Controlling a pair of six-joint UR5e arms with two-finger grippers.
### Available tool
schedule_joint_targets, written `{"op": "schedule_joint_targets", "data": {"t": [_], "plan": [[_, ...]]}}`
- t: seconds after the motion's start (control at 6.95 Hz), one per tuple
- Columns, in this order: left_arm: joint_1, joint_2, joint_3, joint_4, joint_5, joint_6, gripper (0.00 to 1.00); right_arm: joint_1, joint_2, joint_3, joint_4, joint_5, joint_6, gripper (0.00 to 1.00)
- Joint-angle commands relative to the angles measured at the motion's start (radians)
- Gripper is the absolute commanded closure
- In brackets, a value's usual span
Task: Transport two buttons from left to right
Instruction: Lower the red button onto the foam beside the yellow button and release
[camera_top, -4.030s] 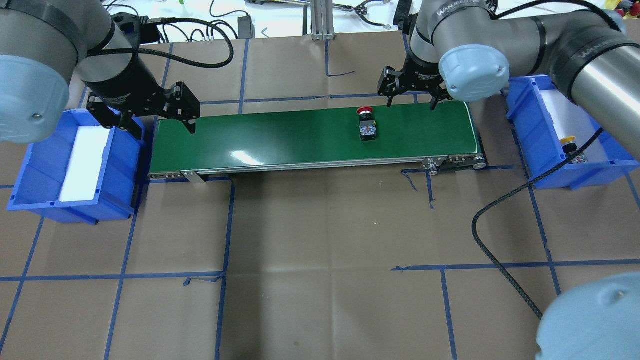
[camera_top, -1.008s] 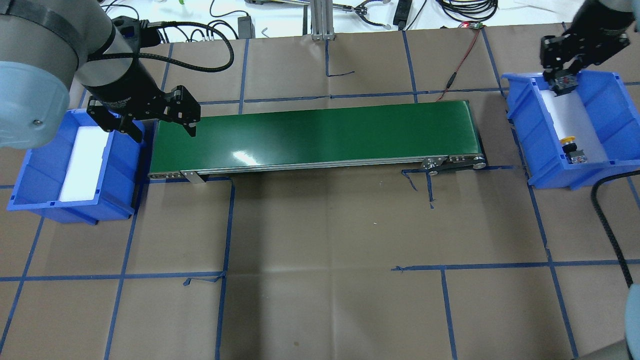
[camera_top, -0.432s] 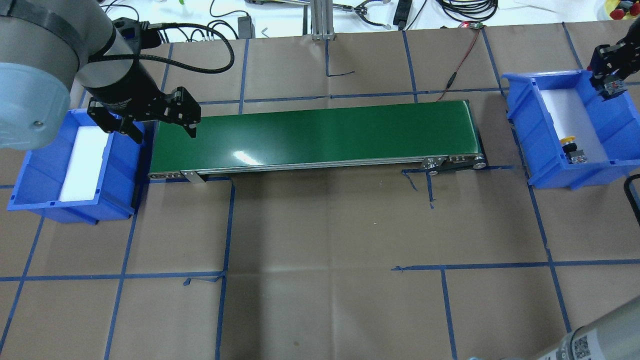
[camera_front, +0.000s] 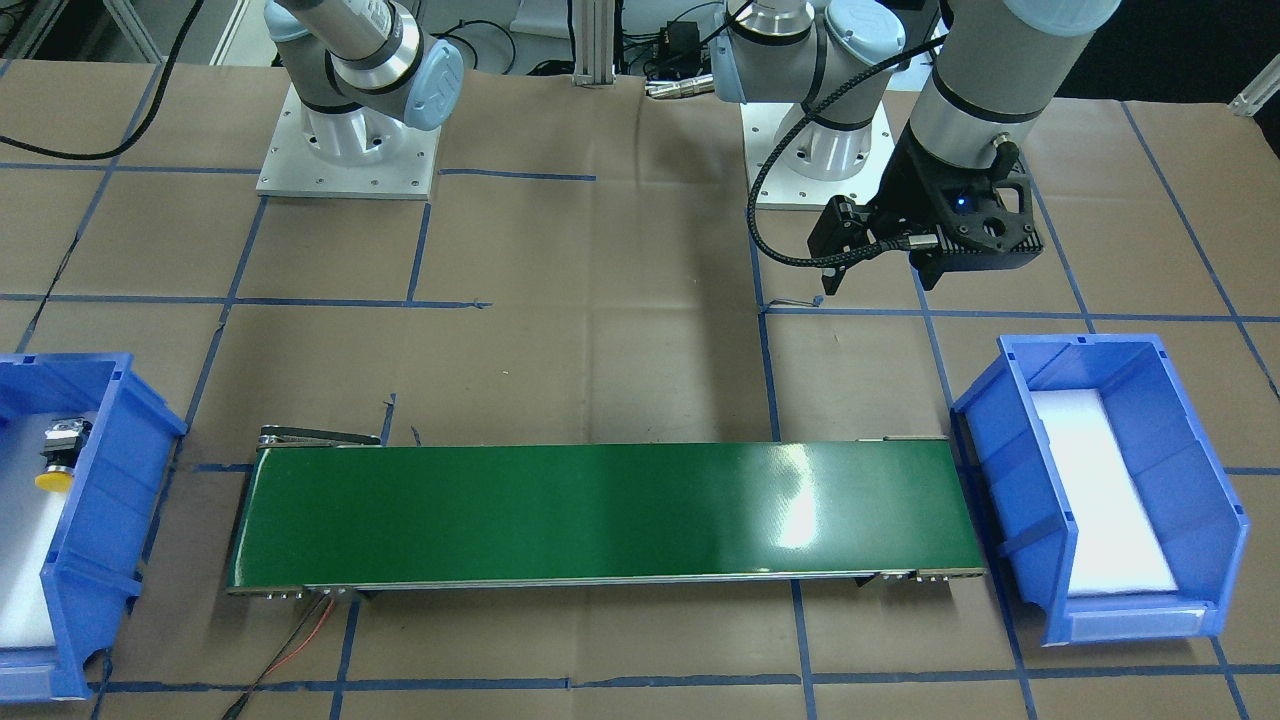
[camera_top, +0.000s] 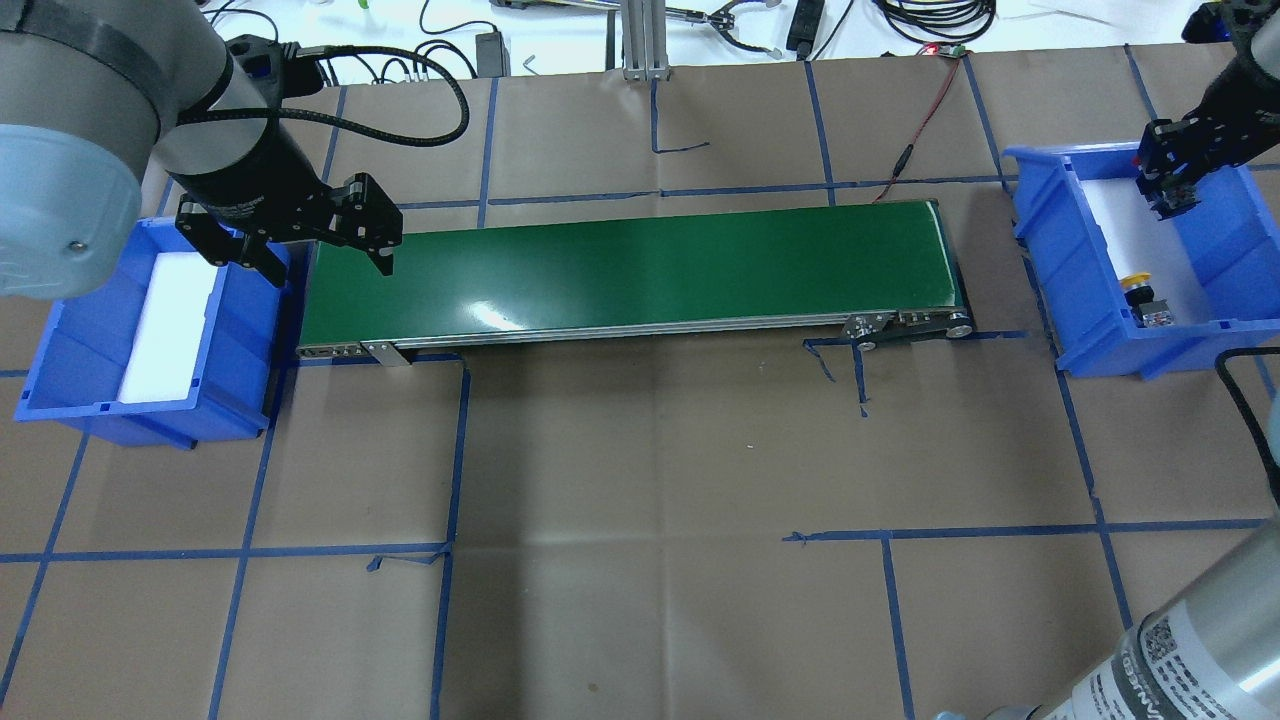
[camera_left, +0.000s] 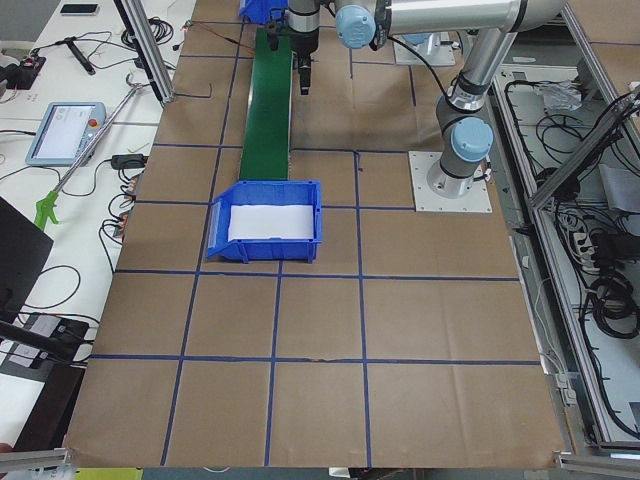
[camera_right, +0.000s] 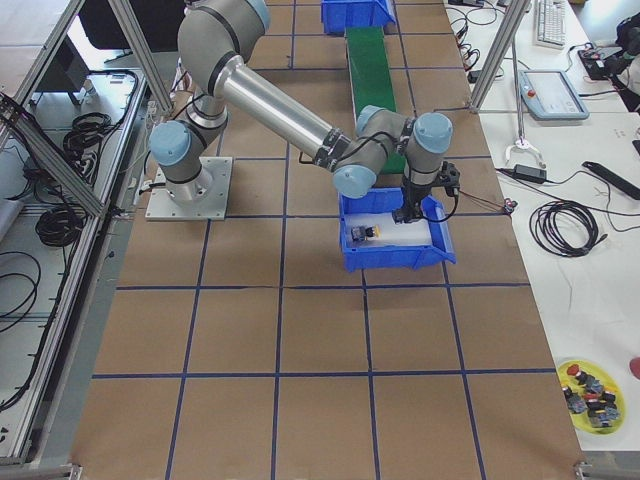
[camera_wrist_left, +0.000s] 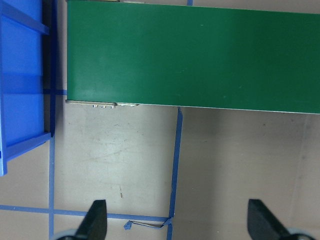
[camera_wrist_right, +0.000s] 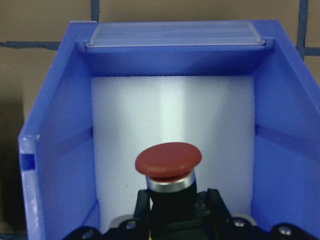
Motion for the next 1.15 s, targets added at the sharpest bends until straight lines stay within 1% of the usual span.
{"op": "schedule_joint_targets", "data": {"t": [0.0,0.29,0.58,0.72,0.86,1.01], "plan": [[0.0,0.0,0.0,0.0,0.001,0.0,0.0,0.001,0.039,-0.004,-0.011,0.006,0.015,0.92],[0.0,0.0,0.0,0.0,-0.001,0.0,0.0,0.008,0.098,-0.004,-0.015,0.009,0.081,0.93],[0.0,0.0,0.0,0.0,-0.001,0.0,0.0,0.008,0.123,-0.001,-0.032,0.007,0.083,0.91],[0.0,0.0,0.0,0.0,-0.001,0.0,0.0,0.008,0.122,0.003,-0.032,0.006,0.081,0.86],[0.0,0.0,0.0,0.0,0.001,0.0,0.0,0.008,0.128,-0.006,-0.044,0.007,0.078,0.53],[0.0,0.0,0.0,0.0,0.001,0.0,0.0,0.008,0.129,-0.007,-0.049,0.009,0.081,0.01]]}}
